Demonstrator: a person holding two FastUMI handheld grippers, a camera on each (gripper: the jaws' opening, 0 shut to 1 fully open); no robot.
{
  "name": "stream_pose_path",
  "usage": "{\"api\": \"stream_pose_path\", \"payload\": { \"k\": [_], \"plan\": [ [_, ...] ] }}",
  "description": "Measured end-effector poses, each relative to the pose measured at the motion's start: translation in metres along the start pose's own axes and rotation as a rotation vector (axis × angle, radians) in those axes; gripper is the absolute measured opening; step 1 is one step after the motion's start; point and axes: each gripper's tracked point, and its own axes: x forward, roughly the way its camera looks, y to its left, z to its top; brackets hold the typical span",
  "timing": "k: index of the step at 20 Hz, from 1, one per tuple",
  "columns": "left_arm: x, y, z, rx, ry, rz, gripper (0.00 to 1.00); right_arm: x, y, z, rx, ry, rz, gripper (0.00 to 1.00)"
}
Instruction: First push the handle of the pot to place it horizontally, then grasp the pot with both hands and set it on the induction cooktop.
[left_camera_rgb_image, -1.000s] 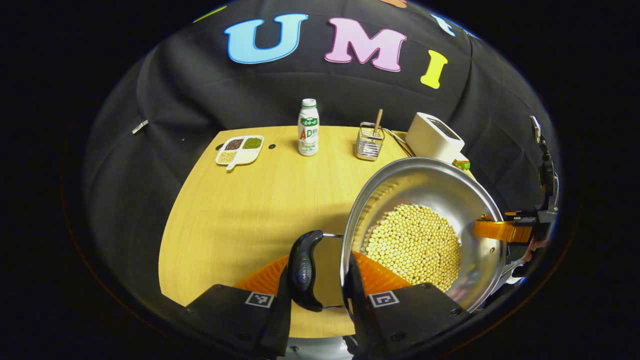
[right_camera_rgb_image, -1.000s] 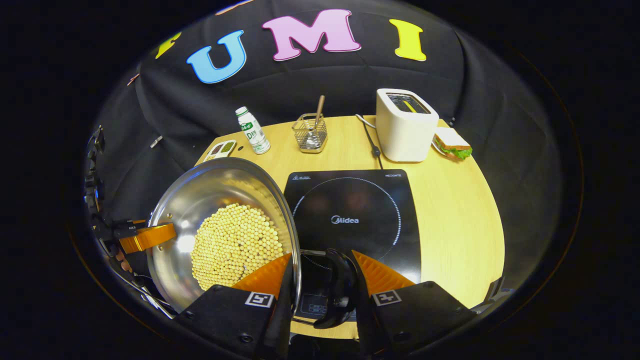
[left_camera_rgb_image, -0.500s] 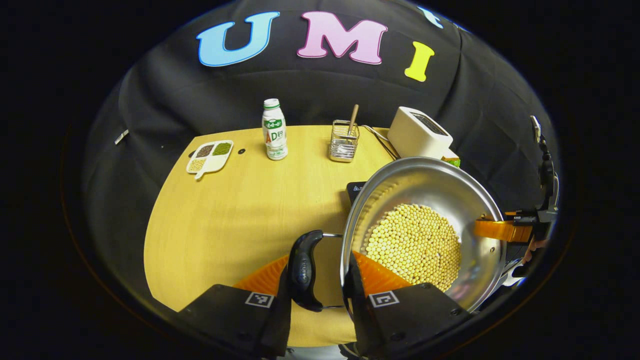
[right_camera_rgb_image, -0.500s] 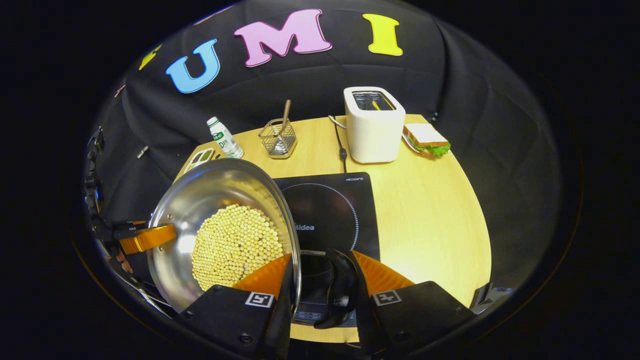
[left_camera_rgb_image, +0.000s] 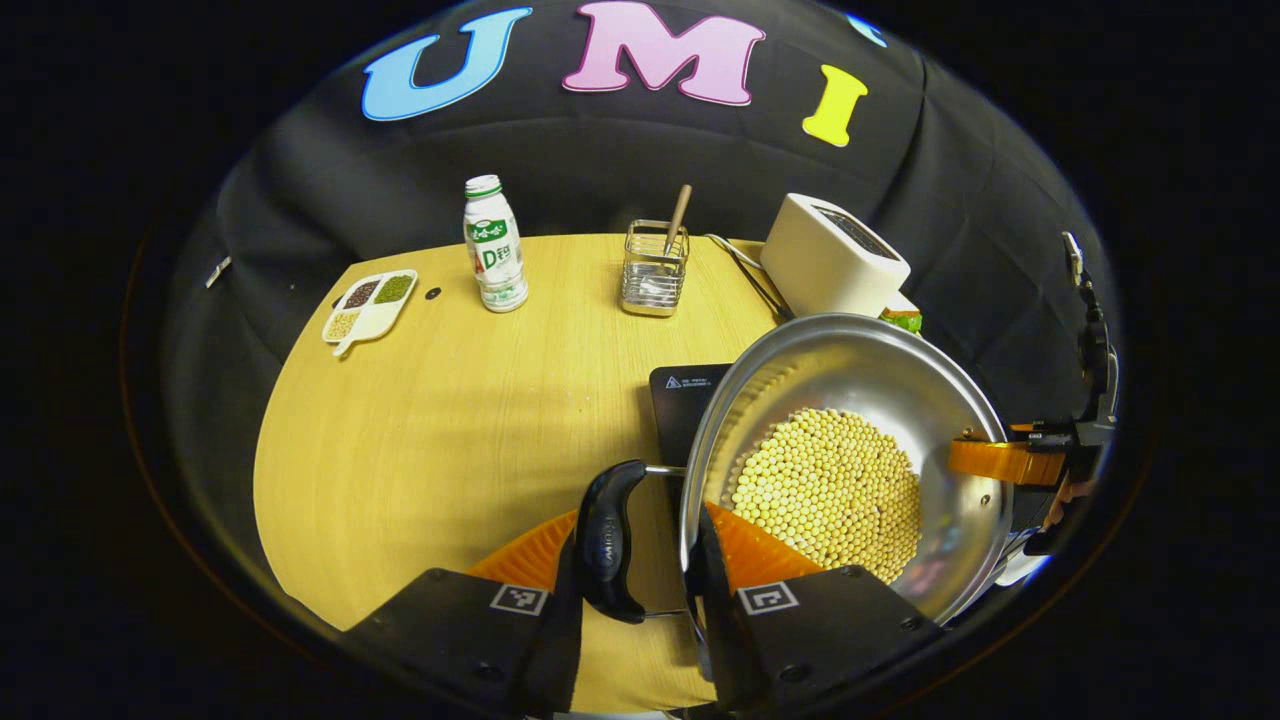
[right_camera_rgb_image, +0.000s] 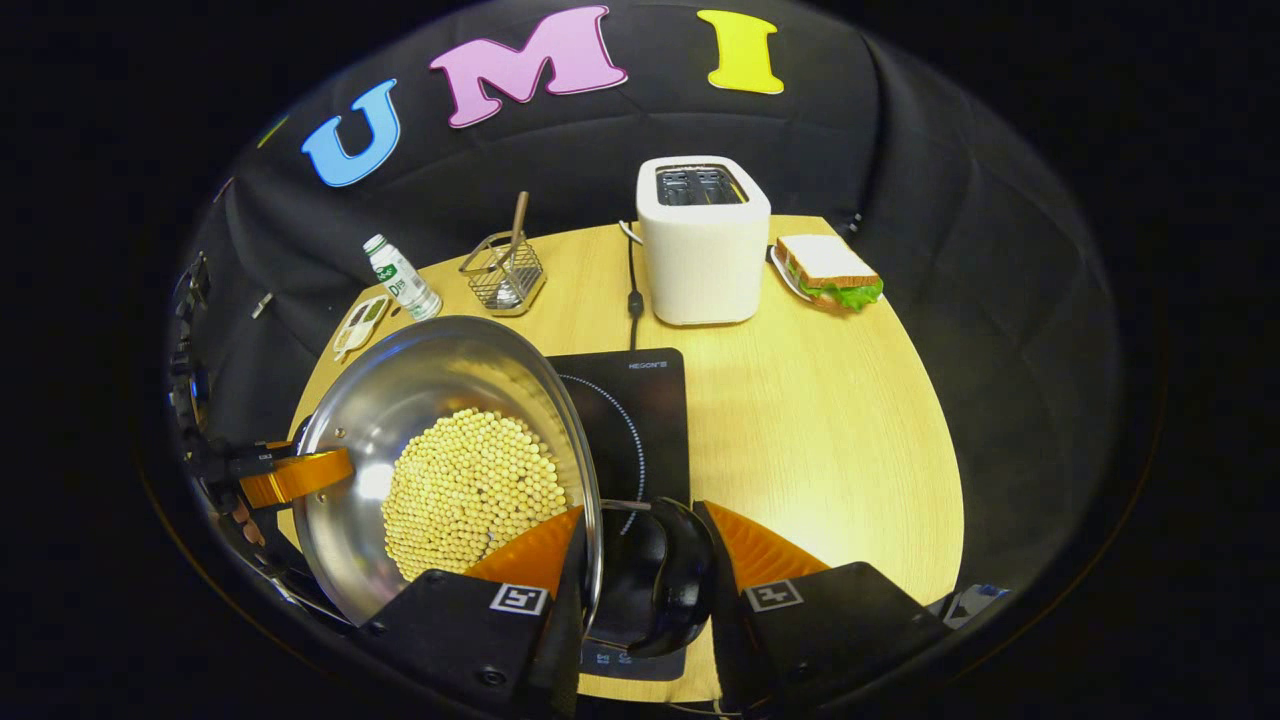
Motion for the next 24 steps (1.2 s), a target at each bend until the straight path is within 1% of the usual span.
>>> {"api": "stream_pose_path", "payload": {
  "k": [4,9,12,13,14,15,16,24],
  "plan": [
    [0.022,-0.006,0.008,0.006,0.002,-0.008,0.54,0.016,-0.012,0.005,0.007,0.001,-0.006,0.56],
    [0.042,-0.002,0.013,-0.010,0.007,-0.013,0.54,0.034,-0.013,0.009,0.007,-0.003,-0.006,0.56],
    [0.048,0.004,0.014,-0.018,0.012,-0.012,0.54,0.042,-0.010,0.012,0.004,0.004,-0.003,0.56],
    [0.051,0.005,0.013,-0.022,0.018,-0.011,0.56,0.045,-0.009,0.011,0.003,0.006,-0.002,0.57],
    [0.052,0.006,0.013,-0.027,0.018,-0.011,0.54,0.048,-0.008,0.012,-0.001,0.007,-0.001,0.57],
    [0.054,0.007,0.013,-0.030,0.019,-0.012,0.56,0.050,-0.008,0.013,0.001,0.007,0.002,0.56],
    [0.055,0.007,0.013,-0.033,0.017,-0.013,0.54,0.051,-0.009,0.013,0.002,0.008,0.004,0.56],
    [0.062,0.002,0.025,-0.002,0.005,-0.015,0.54,0.059,-0.016,0.017,0.028,0.011,0.008,0.56]
  ]
}}
